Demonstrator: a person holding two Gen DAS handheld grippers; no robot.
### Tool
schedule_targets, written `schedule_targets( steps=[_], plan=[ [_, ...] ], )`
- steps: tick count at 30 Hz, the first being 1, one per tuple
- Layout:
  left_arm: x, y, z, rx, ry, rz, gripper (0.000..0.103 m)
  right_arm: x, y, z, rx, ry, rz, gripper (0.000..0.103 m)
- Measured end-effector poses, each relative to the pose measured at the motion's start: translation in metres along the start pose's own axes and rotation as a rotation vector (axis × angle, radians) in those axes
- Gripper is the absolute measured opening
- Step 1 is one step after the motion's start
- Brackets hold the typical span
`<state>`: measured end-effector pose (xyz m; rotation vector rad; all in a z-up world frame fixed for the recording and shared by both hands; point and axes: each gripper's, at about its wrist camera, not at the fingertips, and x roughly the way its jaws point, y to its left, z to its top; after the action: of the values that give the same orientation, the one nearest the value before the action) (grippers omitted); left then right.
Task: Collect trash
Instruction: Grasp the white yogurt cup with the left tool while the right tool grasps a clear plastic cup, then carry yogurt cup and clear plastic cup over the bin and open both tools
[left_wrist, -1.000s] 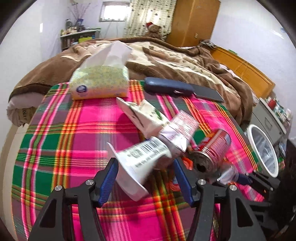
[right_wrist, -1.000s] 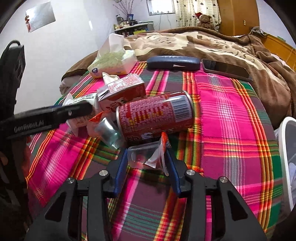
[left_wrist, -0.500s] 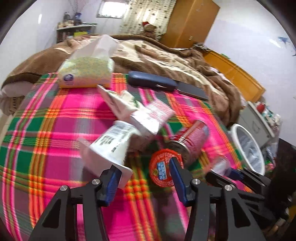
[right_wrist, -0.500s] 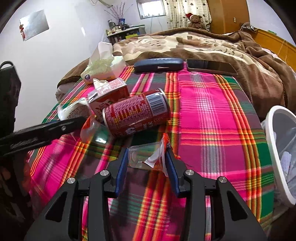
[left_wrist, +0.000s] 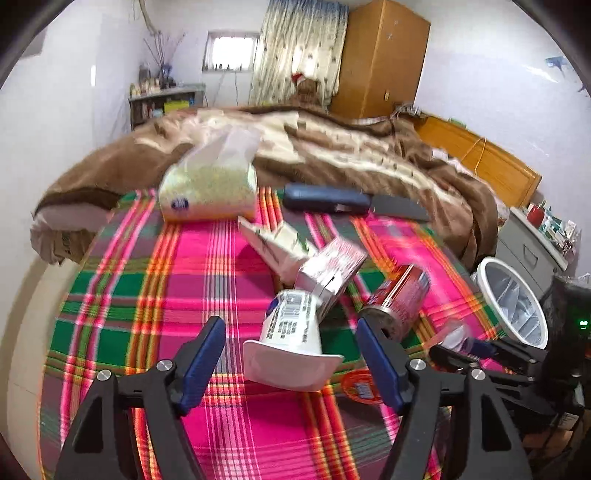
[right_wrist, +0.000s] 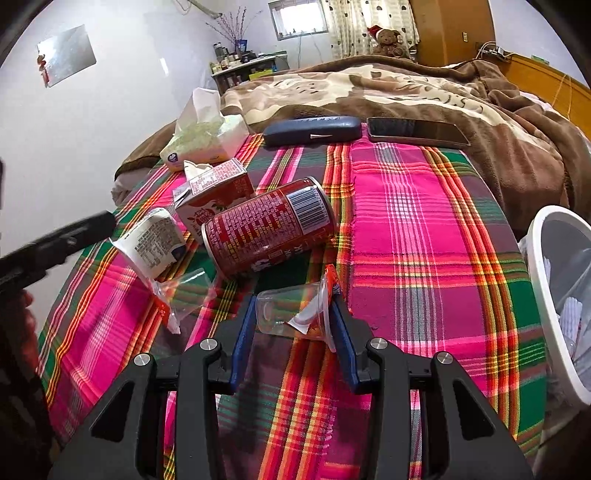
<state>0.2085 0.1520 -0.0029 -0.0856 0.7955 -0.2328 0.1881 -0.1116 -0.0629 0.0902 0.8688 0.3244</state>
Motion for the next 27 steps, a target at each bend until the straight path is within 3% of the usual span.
schedule_targets(
  steps=[5,9,12,14,27],
  plan=[
    [0.032,-0.003,-0.007,0.021,0.065,-0.016,0.073,0.0,-0.001,0.0,0.003,0.002,-0.001,0.041],
    [0.049,0.0,-0.01,-0.019,0.101,-0.02,0.073,0.001,-0.001,-0.001,0.0,0.005,0.004,0.041],
    [0.052,0.004,-0.009,-0.034,0.094,-0.018,0.073,0.002,-0.001,-0.001,0.0,0.008,0.007,0.041],
    [0.052,0.006,-0.01,-0.052,0.093,-0.029,0.066,0.001,-0.001,-0.001,0.001,0.007,0.01,0.041],
    [0.031,0.0,-0.013,-0.073,0.048,-0.005,0.066,-0.008,-0.003,-0.001,-0.001,-0.02,0.02,0.041]
  ],
)
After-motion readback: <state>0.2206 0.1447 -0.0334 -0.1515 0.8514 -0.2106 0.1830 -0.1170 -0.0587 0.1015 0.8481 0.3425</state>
